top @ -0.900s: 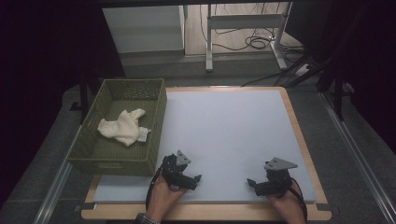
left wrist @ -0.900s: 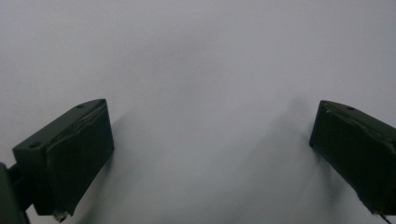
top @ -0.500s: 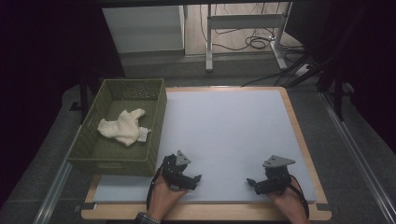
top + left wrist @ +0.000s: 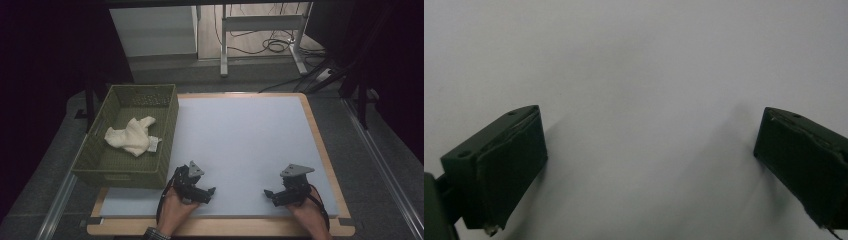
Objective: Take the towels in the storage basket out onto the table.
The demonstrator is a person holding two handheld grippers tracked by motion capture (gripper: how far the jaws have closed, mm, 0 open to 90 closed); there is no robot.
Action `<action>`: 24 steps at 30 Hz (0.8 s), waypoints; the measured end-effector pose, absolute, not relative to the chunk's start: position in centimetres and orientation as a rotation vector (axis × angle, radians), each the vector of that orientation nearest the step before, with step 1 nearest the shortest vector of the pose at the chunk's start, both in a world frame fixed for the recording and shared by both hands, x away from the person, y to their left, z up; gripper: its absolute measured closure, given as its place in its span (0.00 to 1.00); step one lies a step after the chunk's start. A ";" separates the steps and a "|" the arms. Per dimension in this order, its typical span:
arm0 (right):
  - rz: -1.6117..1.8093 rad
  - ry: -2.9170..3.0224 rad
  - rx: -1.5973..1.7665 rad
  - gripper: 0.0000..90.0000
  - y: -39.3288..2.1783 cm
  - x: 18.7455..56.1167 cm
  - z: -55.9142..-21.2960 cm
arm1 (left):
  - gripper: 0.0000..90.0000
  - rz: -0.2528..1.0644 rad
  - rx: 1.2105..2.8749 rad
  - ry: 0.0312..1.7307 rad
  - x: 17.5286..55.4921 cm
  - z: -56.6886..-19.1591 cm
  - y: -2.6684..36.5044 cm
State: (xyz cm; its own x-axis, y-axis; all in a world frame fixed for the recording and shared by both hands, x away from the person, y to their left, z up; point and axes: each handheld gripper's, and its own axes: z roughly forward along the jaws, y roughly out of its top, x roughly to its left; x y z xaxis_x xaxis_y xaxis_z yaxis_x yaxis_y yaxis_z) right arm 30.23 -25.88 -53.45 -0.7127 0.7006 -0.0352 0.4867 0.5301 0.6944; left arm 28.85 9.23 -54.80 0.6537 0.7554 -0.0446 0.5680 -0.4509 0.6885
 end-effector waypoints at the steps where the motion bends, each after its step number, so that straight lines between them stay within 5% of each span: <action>1: 0.975 2.461 0.987 0.00 -25.9 30.2 -53.5 | 0.00 0.351 2.182 1.021 28.8 -54.8 9.2; 24: 0.975 2.456 0.981 0.00 -25.9 30.1 -53.5 | 0.01 0.309 2.189 0.948 29.3 -52.9 7.8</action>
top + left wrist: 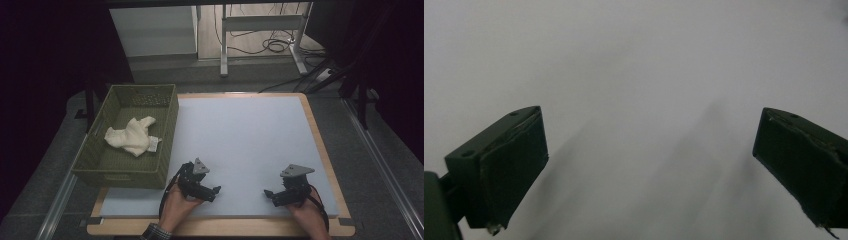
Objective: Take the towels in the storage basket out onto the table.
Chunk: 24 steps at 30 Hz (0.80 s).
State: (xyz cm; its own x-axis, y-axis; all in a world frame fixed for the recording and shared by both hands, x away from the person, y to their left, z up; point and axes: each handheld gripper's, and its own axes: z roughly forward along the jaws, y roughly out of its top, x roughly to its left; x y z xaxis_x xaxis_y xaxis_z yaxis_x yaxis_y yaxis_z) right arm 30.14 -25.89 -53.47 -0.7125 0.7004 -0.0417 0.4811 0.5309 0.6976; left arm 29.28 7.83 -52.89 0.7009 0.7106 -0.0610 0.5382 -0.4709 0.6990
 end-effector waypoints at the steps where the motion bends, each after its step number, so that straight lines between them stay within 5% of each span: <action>1: 0.975 2.456 0.981 0.00 -25.9 30.1 -53.5 | 0.01 0.304 2.195 0.940 29.5 -52.5 7.7; 24: 0.977 2.456 0.983 0.00 -25.9 30.1 -53.5 | 0.01 0.230 2.245 0.892 31.9 -49.5 6.3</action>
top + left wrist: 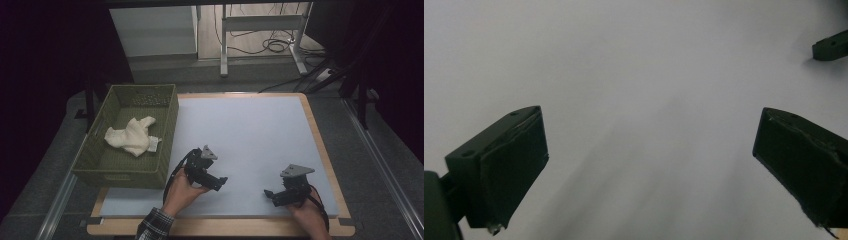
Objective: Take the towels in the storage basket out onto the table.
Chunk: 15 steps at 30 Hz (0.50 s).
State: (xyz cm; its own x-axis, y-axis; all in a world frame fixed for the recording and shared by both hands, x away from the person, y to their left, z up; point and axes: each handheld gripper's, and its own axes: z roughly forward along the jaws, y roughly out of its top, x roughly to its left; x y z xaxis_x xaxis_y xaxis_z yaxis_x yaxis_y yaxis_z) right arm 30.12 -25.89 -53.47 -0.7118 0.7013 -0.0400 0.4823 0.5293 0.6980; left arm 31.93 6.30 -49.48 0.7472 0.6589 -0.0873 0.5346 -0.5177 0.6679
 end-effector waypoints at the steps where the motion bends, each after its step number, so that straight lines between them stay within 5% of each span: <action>1: 0.977 2.456 0.983 0.00 -25.9 30.1 -53.5 | 0.01 0.221 2.239 0.892 32.1 -49.1 6.3; 15: 0.976 2.457 0.982 0.00 -25.9 30.1 -53.5 | 0.00 0.229 2.246 0.887 33.5 -46.0 6.4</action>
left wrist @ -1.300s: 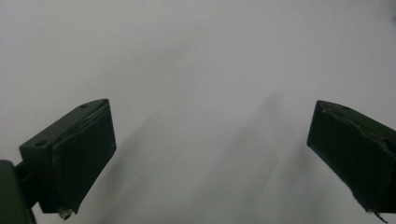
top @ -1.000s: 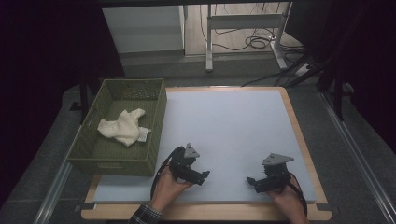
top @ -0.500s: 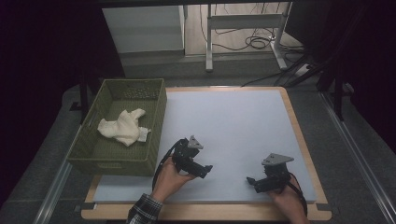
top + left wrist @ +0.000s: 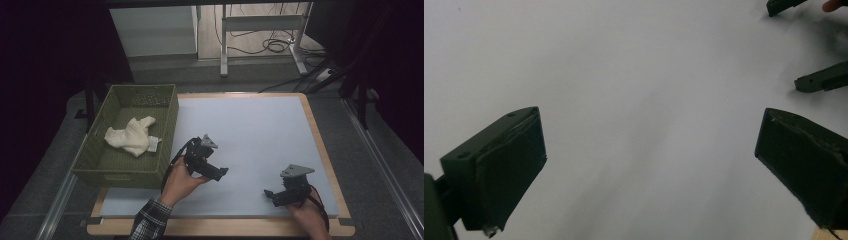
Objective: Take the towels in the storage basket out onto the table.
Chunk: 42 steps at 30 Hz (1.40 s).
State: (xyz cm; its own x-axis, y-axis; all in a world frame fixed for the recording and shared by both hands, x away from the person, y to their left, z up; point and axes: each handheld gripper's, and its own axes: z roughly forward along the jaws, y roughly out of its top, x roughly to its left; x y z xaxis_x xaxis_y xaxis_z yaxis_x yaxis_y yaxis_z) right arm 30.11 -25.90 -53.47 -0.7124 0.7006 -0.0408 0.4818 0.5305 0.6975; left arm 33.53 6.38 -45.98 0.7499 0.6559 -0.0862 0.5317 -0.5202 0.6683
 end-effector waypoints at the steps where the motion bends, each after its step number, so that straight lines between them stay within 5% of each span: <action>1: 0.976 2.457 0.982 0.00 -25.9 30.1 -53.5 | 0.00 0.229 2.246 0.887 33.5 -46.0 6.4; 42: 0.978 2.455 0.980 0.00 -25.9 30.1 -53.5 | 0.02 0.361 2.231 0.990 40.1 -40.1 14.3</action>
State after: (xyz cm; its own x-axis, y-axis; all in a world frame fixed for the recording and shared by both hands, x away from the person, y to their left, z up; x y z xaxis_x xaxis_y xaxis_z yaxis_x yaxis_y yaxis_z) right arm 30.13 -25.89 -53.50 -0.7124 0.7006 -0.0416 0.4801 0.5297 0.6993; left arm 40.05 14.33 -40.10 0.6752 0.7375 -0.0150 0.5549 -0.4943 0.6691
